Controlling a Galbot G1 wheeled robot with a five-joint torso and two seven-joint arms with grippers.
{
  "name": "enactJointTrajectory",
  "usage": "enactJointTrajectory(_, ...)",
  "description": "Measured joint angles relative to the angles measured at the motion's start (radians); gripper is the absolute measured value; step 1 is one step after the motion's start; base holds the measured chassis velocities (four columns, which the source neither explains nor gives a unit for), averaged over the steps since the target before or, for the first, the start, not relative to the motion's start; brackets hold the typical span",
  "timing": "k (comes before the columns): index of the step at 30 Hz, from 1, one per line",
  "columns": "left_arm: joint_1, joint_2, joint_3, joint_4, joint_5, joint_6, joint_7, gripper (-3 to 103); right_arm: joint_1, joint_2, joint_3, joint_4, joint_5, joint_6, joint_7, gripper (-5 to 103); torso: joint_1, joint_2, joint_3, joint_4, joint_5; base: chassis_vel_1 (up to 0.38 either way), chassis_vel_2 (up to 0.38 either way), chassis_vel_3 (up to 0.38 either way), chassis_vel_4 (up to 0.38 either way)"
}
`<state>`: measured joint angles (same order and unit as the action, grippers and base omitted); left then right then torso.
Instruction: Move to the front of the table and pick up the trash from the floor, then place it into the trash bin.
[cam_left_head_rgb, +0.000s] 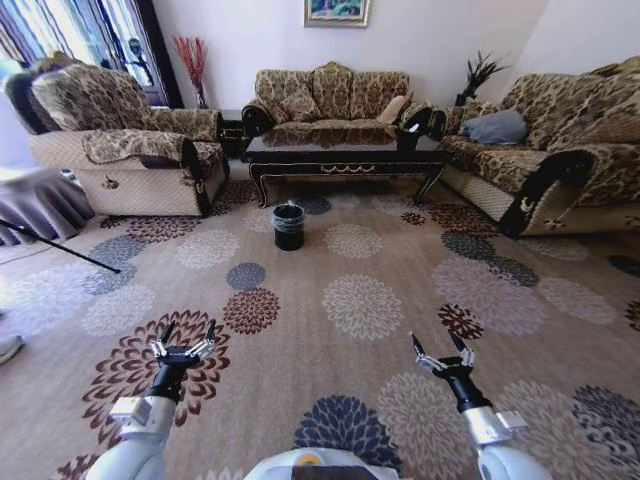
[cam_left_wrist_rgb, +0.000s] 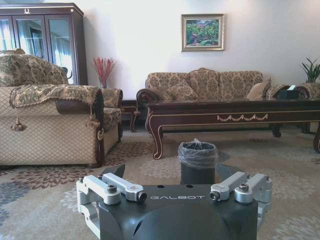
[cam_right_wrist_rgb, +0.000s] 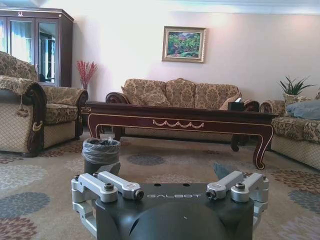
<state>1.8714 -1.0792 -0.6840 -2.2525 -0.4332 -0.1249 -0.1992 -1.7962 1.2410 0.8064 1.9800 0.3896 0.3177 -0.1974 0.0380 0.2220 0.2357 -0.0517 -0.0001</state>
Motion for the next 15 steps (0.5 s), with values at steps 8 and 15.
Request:
enactJointTrajectory(8, 0.0, 0.0, 0.0, 0.0, 0.0, 0.0, 0.0, 100, 0.0, 0.0, 0.0, 0.0, 0.0, 0.0, 0.0, 100, 0.009, 0.032, 0.023, -0.0001, 0.0, 0.0, 0.0, 0.0, 0.0)
enactJointTrajectory(15, 0.0, 0.0, 0.0, 0.0, 0.0, 0.0, 0.0, 100, 0.0, 0.0, 0.0, 0.0, 0.0, 0.0, 0.0, 100, 0.018, 0.06, 0.042, 0.0, 0.0, 0.0, 0.0, 0.0, 0.0)
